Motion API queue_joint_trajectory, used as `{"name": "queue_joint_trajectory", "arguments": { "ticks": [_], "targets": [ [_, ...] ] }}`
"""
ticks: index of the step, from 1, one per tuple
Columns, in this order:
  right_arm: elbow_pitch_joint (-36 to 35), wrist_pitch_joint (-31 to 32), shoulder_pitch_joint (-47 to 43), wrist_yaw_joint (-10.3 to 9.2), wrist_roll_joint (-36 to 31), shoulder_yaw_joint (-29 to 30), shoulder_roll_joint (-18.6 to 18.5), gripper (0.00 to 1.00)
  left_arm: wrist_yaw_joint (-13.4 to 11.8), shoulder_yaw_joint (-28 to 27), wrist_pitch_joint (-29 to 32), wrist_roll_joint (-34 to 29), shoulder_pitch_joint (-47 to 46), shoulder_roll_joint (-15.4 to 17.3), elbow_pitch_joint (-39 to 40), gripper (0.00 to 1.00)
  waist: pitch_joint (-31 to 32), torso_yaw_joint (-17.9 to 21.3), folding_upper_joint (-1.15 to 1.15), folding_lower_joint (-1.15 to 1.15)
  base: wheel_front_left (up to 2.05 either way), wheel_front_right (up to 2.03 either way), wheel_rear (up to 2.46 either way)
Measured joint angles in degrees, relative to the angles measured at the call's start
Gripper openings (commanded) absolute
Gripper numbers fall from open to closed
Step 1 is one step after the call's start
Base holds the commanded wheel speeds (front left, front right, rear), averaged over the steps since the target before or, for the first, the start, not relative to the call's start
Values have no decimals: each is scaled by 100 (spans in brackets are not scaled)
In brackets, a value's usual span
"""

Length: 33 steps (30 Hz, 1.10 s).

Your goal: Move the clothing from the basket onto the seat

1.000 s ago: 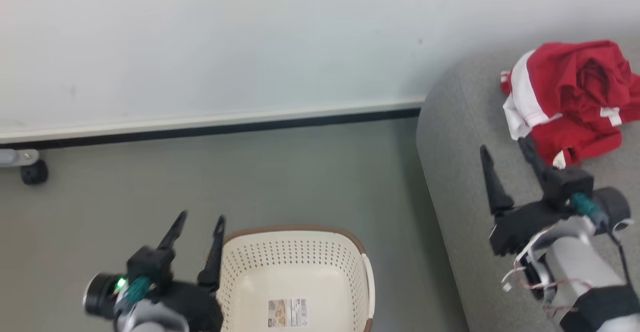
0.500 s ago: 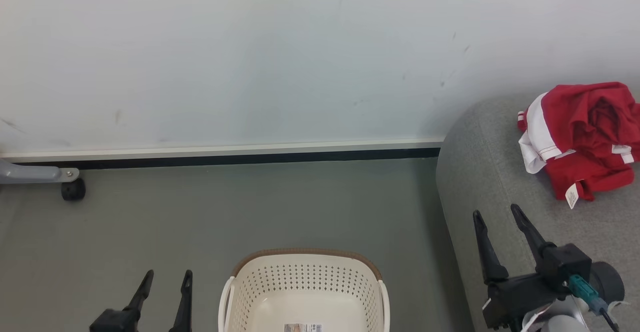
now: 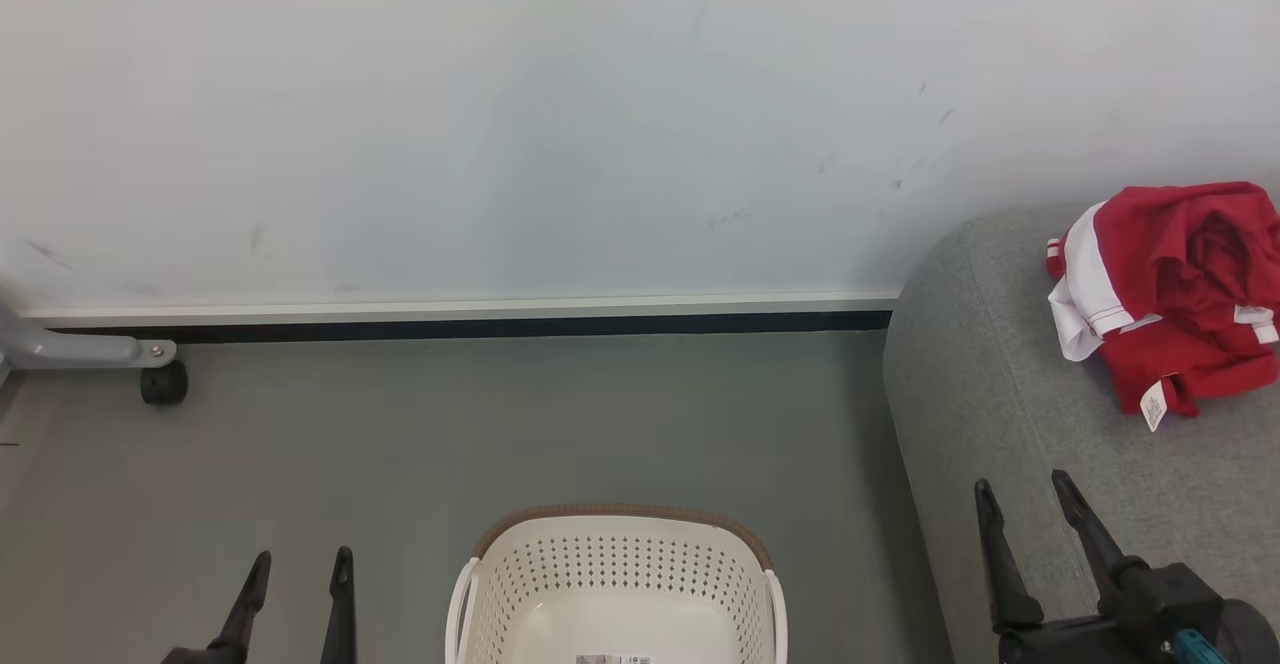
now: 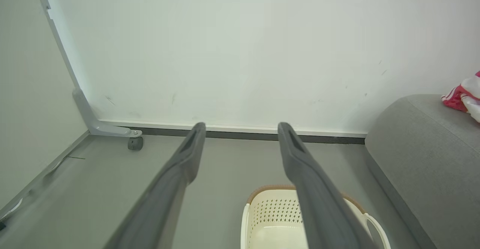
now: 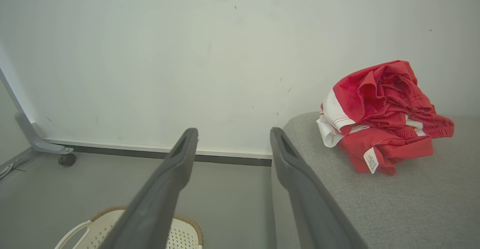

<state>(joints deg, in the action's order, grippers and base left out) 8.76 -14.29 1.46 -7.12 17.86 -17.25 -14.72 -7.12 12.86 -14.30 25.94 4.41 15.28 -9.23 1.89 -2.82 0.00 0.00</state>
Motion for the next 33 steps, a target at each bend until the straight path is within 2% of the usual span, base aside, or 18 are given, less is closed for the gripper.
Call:
{"name": "queue_joint_trajectory", "arguments": {
  "ticks": [19, 20, 27, 33],
  "targets": [
    [-370, 0, -289, -2, -268, 439, 196, 100, 0, -252, 0, -299, 167, -144, 377, 100, -33, 15, 0, 0, 0, 0, 0],
    [-365, 5, -311, -1, -288, 443, 209, 0, 0, -252, 1, -307, 175, -151, 367, 0, -35, 15, 0, 0, 0, 0, 0],
    [-36, 24, -514, 10, -264, 380, 358, 0, 10, -199, 44, -214, 304, -319, 54, 0, -39, 18, 0, 0, 0, 0, 0],
    [19, 146, -494, 88, 109, 519, 402, 0, 67, -312, 165, 73, 293, -361, 15, 0, -51, 37, 0, 0, 0, 0, 0]
  ]
}}
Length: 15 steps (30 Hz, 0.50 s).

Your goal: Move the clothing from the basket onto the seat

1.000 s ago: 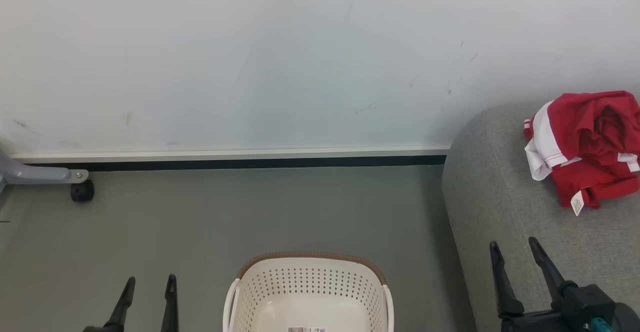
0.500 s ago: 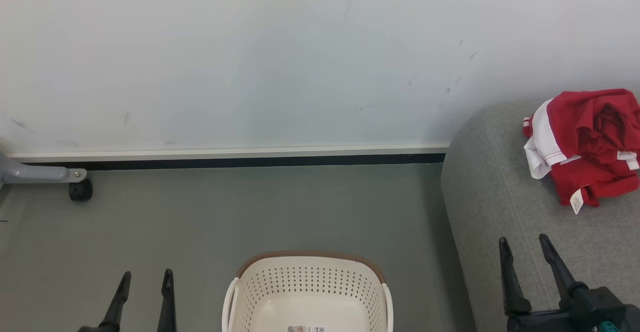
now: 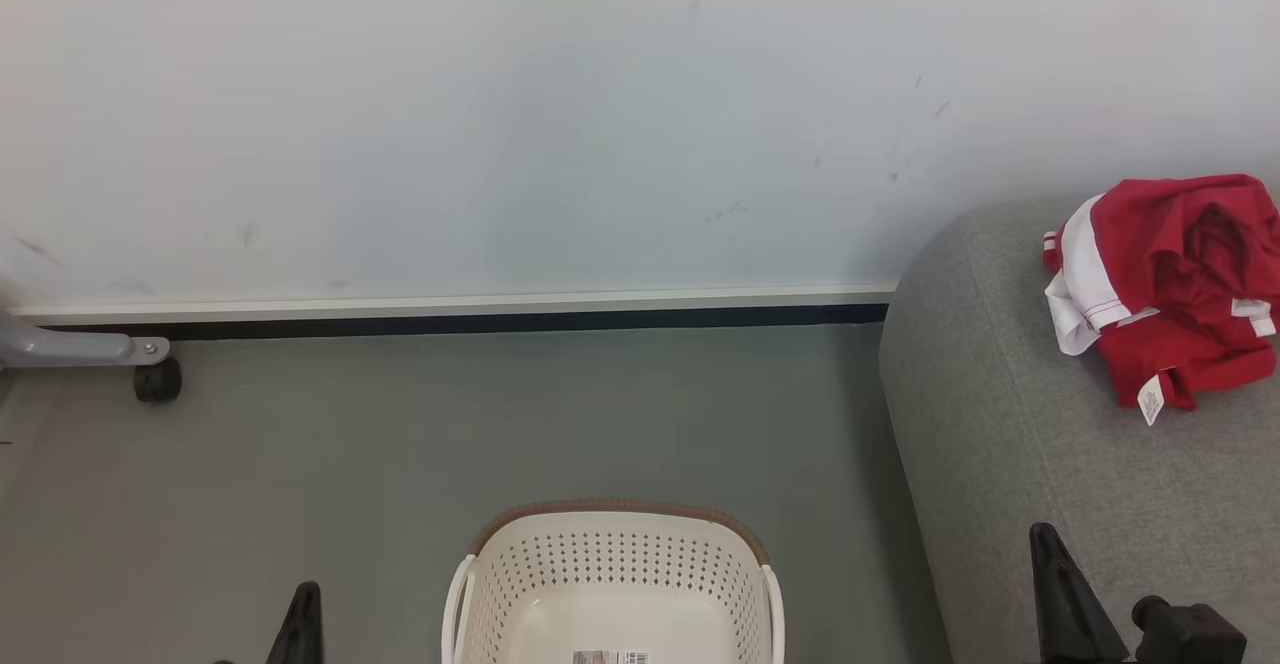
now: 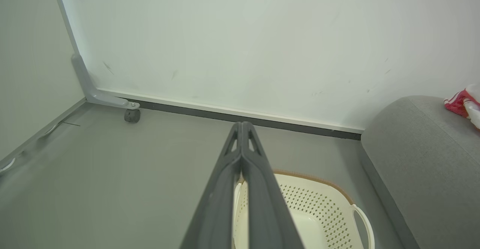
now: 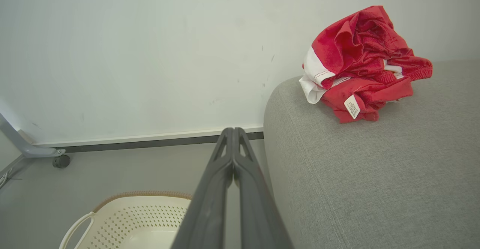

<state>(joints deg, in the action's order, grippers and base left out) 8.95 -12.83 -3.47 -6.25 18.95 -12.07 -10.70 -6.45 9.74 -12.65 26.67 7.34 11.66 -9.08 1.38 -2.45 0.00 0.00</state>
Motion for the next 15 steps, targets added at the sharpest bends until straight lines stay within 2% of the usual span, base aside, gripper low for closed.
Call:
{"name": "queue_joint_trajectory", "arguments": {
  "ticks": [15],
  "targets": [
    [118, 327, 79, 204, 1183, 308, 127, 0, 226, -233, 314, 1023, -134, -138, -124, 0, -22, 39, 0, 0, 0, 0, 0]
  ]
}}
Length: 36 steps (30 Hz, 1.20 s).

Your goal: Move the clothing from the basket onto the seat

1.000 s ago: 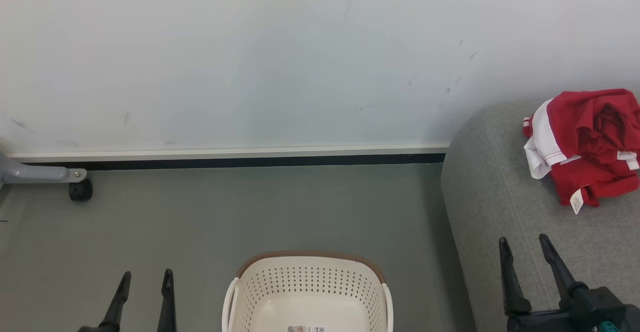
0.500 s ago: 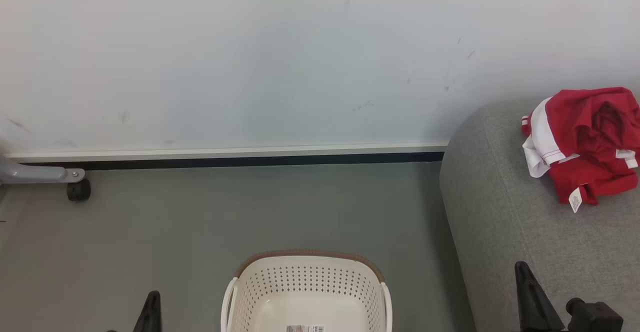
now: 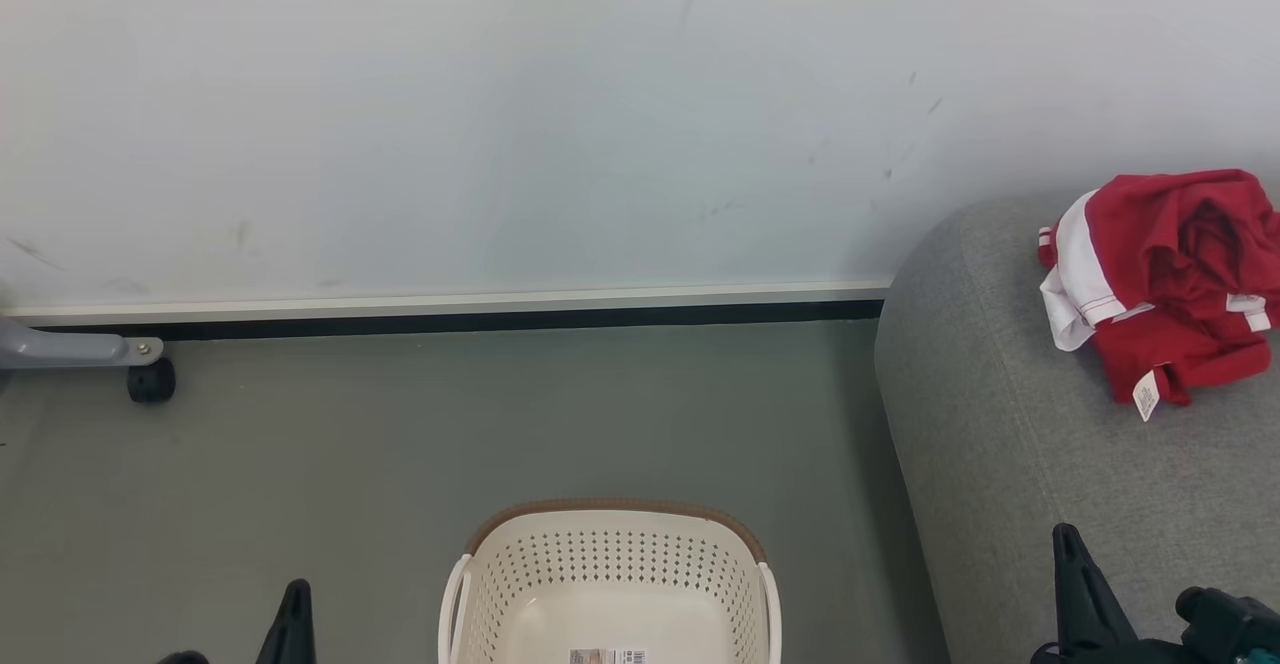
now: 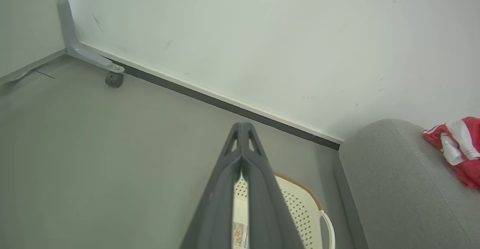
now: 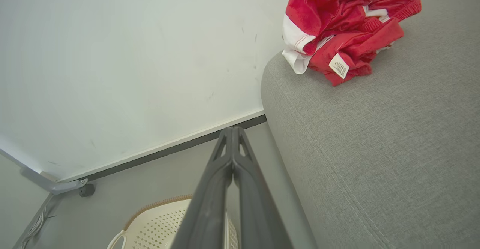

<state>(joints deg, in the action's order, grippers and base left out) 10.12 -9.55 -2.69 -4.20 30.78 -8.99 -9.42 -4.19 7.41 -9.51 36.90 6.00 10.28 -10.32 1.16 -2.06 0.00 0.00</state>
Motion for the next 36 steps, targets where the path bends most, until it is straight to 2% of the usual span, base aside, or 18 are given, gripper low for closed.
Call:
{"name": "queue_joint_trajectory", "arguments": {
  "ticks": [36],
  "targets": [
    [336, 804, 344, 526, 2921, 814, 328, 0, 527, -612, 798, 2637, -480, -367, -305, 0, -60, 100, 0, 1, 0, 0, 0]
  ]
}}
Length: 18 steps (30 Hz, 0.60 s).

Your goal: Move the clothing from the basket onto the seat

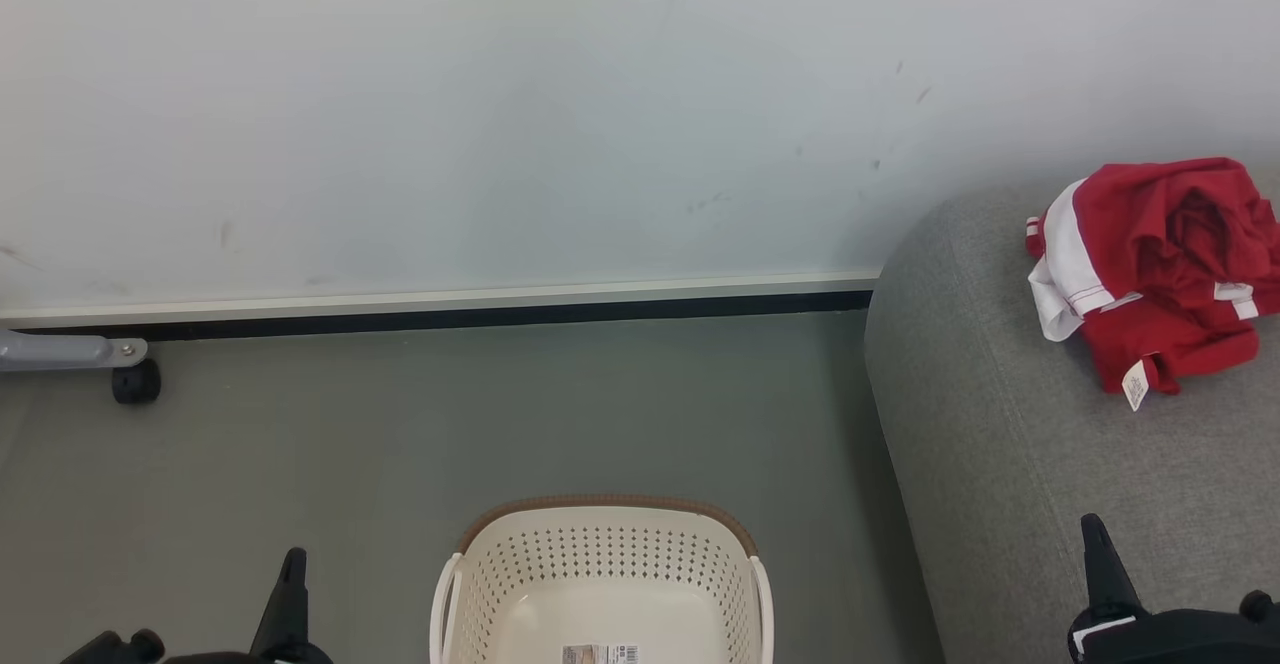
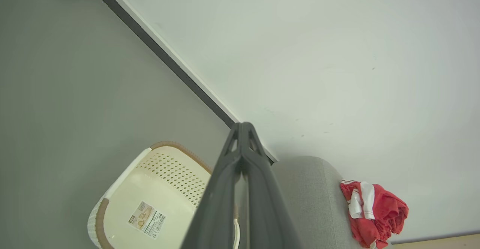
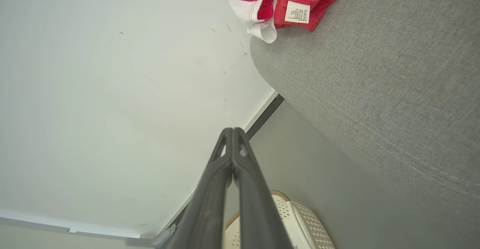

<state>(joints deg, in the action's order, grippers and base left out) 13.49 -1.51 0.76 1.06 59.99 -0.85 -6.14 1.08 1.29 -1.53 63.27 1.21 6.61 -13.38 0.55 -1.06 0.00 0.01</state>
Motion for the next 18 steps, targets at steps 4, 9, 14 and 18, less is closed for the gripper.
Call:
{"name": "queue_joint_trajectory", "arguments": {
  "ticks": [4, 9, 14, 18],
  "targets": [
    [35, 70, 63, 55, 315, 82, 42, 0, 51, -67, 74, 249, -46, -44, -51, 0, -7, 11, 0, 0, 0, 0, 0],
    [80, 168, 116, 131, 700, 190, 75, 0, 146, -140, 176, 594, -127, -92, -81, 0, -15, 24, 0, 0, 0, 0, 0],
    [140, 257, 139, 200, 1089, 289, 132, 0, 203, -230, 278, 947, -207, -144, -124, 0, -23, 37, 0, 0, 0, 0, 0],
    [168, 356, 220, 256, 1402, 379, 160, 0, 254, -287, 356, 1246, -230, -179, -155, 0, -30, 48, 0, 0, 0, 0, 0]
  ]
}}
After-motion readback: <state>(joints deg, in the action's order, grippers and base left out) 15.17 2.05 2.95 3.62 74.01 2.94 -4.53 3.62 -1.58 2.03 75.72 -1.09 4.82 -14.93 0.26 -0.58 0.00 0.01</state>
